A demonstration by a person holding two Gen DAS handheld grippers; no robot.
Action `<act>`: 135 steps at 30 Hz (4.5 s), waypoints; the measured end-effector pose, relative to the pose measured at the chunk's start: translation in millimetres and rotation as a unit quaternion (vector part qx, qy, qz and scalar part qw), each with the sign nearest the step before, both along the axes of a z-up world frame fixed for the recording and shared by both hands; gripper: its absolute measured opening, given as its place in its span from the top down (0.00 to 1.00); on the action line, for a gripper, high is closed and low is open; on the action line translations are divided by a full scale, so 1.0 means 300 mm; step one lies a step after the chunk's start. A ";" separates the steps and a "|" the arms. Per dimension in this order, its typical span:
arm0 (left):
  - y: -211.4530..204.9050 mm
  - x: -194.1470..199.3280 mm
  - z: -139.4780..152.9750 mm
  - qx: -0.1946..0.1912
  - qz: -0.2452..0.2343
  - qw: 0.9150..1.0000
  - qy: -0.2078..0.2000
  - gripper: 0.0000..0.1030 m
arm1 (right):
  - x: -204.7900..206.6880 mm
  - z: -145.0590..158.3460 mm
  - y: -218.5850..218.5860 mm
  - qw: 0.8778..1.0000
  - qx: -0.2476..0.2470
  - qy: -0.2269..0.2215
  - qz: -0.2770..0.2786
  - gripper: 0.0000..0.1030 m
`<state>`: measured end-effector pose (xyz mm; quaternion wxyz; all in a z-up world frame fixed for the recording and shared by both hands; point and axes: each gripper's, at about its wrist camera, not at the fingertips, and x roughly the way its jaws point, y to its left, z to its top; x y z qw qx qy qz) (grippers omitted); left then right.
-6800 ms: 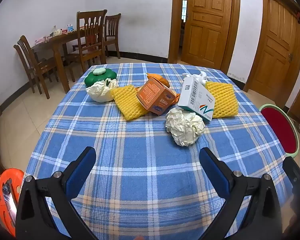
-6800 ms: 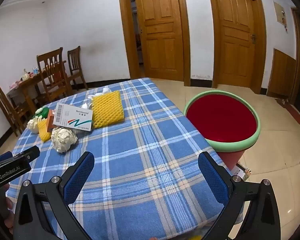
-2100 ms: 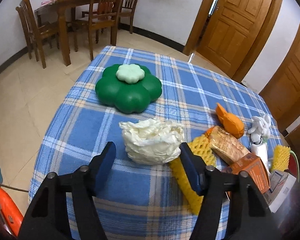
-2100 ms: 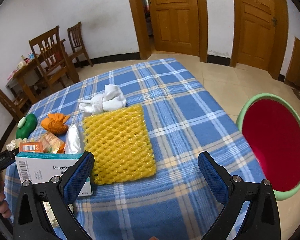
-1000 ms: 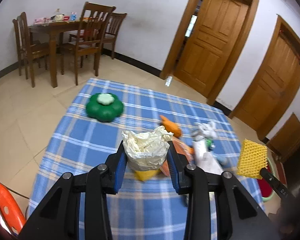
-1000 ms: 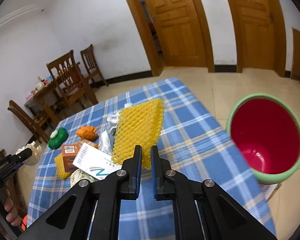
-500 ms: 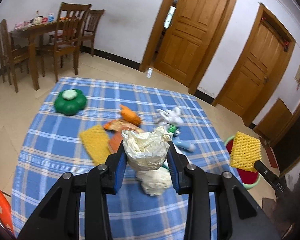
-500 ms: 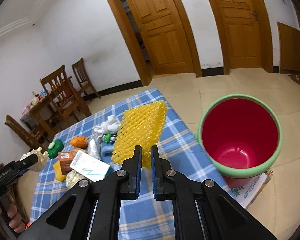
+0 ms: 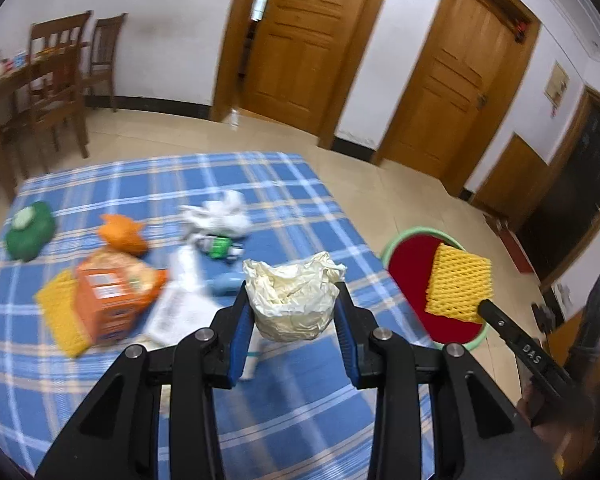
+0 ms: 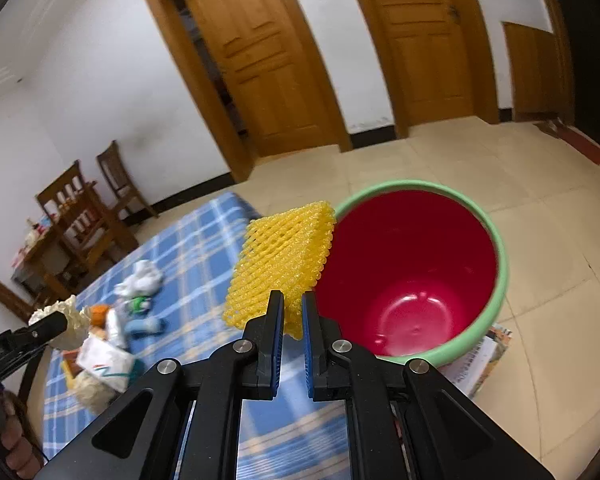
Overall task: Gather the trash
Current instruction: 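Carry both items over the red bucket while the right tool releases the foam net inside, then open the left tool to drop the crumpled paper into the red bucket, then move both open tools back over the items on the table, then grasp the orange cardboard box with the left tool while the right tool grasps the white medicine box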
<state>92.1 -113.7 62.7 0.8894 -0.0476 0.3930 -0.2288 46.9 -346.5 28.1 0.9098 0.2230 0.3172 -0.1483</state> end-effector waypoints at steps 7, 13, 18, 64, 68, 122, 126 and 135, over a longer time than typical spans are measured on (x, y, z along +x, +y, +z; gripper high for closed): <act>-0.197 0.042 -0.027 0.017 -0.045 0.999 0.006 0.63 | 0.005 -0.062 -0.128 0.999 0.020 0.018 -0.029 0.89; -0.358 0.066 -0.060 0.033 -0.083 0.996 0.009 0.63 | -0.004 -0.108 -0.206 0.998 0.015 0.035 -0.046 0.86; -0.472 0.076 -0.103 0.045 -0.113 0.992 0.019 0.63 | -0.016 -0.130 -0.259 0.998 0.020 0.032 -0.057 0.83; -0.288 -0.048 -0.039 0.047 -0.043 0.998 0.007 0.28 | -0.139 -0.018 -0.141 0.999 0.030 -0.006 -0.042 0.60; -0.203 -0.050 -0.032 0.048 -0.016 0.999 0.003 0.28 | -0.123 -0.006 -0.079 0.999 0.030 -0.003 -0.018 0.58; 0.511 0.134 -0.207 -0.003 0.164 0.986 0.033 0.30 | 0.229 -0.103 0.418 0.977 -0.007 0.115 0.179 0.29; 0.536 0.099 -0.188 -0.004 0.172 0.985 0.030 0.30 | 0.268 -0.115 0.467 0.971 -0.020 0.120 0.204 0.29; 0.589 0.032 -0.159 -0.010 0.184 0.983 0.022 0.30 | 0.351 -0.167 0.558 0.950 -0.054 0.147 0.269 0.27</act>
